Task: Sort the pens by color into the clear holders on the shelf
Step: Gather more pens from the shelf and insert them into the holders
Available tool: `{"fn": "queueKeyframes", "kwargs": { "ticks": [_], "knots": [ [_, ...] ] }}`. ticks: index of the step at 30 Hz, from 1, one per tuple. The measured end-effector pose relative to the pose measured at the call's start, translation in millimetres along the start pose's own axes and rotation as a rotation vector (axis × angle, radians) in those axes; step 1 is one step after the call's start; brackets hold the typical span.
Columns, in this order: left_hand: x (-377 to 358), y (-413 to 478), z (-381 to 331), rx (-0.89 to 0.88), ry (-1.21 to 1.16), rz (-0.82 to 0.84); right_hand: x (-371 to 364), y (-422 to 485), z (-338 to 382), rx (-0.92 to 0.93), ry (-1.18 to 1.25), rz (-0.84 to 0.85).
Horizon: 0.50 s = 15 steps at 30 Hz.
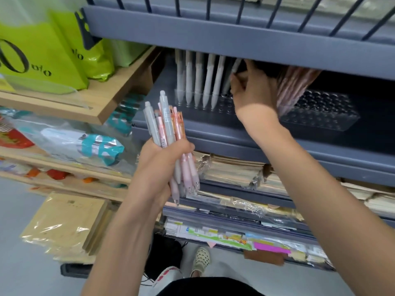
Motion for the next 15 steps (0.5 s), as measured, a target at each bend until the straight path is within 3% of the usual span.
{"fn": "queueKeyframes", "kwargs": {
  "ticks": [7,15],
  "knots": [
    [1.3,-16.3,4.4,0.011,-0.029,0.072,-4.9,6.0,8.9,0.001,-0.127,0.068],
    [11.5,-30.6,9.0,0.027,-0.051,0.065,-5.2,11.1,3.2,-0.067,-0.079,0.081]
  ]
}}
Point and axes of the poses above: each hand's wrist, its own y-axis towards the middle knuckle, its own x-axis out of the back of the hand, z = x × y, the point moved 7 cm from there along y, towards the middle knuckle, and after that the axes turned 3 degrees about x, right-handed, at the moved point
